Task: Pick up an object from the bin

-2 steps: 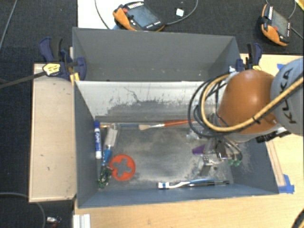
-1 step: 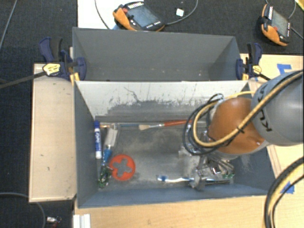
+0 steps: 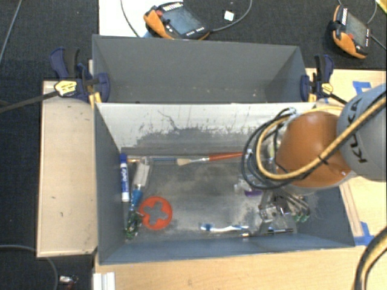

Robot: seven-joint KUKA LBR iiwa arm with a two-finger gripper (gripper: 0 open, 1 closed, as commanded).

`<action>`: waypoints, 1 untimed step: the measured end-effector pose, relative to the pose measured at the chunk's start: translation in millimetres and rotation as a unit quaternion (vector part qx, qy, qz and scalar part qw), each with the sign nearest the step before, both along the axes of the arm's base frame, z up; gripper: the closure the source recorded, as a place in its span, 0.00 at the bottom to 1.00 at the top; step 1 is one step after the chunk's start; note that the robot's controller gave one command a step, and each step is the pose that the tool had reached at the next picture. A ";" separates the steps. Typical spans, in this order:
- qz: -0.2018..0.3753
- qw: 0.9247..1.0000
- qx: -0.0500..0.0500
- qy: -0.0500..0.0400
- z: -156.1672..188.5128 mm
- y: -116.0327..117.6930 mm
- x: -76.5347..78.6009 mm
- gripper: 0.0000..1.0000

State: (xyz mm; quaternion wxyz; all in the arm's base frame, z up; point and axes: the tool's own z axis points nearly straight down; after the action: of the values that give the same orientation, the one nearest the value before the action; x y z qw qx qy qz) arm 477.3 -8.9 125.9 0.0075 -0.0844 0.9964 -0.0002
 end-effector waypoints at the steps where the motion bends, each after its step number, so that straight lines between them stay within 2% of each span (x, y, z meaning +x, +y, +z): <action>1: 0.011 1.000 0.001 0.004 -25.9 45.6 -0.6 0.00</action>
Offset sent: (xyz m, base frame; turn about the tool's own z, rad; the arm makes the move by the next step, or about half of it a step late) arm -0.0003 0.0288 -0.0559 -0.1008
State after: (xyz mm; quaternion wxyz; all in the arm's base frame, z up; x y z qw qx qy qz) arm 476.7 36.7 100.1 0.0039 -0.0959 0.9954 0.0007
